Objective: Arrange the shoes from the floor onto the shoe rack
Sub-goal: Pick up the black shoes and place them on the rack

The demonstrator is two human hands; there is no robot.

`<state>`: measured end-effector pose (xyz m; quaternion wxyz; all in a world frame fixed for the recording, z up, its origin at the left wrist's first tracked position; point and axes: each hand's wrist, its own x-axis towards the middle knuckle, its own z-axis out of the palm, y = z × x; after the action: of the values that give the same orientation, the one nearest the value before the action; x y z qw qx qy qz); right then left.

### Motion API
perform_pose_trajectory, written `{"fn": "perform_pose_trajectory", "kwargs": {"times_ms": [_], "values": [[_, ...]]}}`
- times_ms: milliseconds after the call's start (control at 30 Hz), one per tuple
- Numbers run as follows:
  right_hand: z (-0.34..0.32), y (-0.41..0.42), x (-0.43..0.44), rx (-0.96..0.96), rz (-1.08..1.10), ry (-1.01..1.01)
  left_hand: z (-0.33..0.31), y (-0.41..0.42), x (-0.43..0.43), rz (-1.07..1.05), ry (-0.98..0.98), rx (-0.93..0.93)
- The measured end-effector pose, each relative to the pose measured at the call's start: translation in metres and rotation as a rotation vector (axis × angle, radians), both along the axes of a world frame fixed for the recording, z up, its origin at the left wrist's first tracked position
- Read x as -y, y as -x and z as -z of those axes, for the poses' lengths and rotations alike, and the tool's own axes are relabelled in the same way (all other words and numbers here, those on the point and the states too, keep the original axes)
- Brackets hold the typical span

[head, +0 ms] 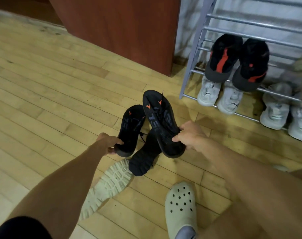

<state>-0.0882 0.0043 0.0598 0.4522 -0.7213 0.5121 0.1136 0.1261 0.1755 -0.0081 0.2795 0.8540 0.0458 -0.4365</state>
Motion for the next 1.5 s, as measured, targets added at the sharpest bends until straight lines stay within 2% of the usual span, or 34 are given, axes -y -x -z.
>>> {"fn": "perform_pose_trajectory", "kwargs": {"times_ms": [200, 333, 600, 967, 1333, 1500], "values": [[-0.052, 0.006, -0.008, 0.039, 0.021, 0.067, -0.075, 0.022, -0.017, -0.114, 0.25, -0.083], [-0.097, 0.018, -0.008, 0.072, 0.007, 0.147, -0.124, 0.043, -0.019, -0.13, 0.427, -0.038], [-0.169, 0.082, 0.015, 0.223, 0.178, 0.164, -0.208, 0.089, 0.02, 0.086, 0.586, 0.076], [-0.201, 0.174, 0.091, 0.363, 0.445, 0.18, -0.235, 0.161, 0.134, 0.322, 0.655, 0.143], [-0.193, 0.158, 0.211, 0.504, 0.584, 0.174, -0.25, 0.152, 0.288, 0.272, 0.68, 0.16], [-0.18, 0.139, 0.255, 0.591, 0.61, 0.147, -0.246, 0.136, 0.338, 0.348, 0.686, 0.201]]}}
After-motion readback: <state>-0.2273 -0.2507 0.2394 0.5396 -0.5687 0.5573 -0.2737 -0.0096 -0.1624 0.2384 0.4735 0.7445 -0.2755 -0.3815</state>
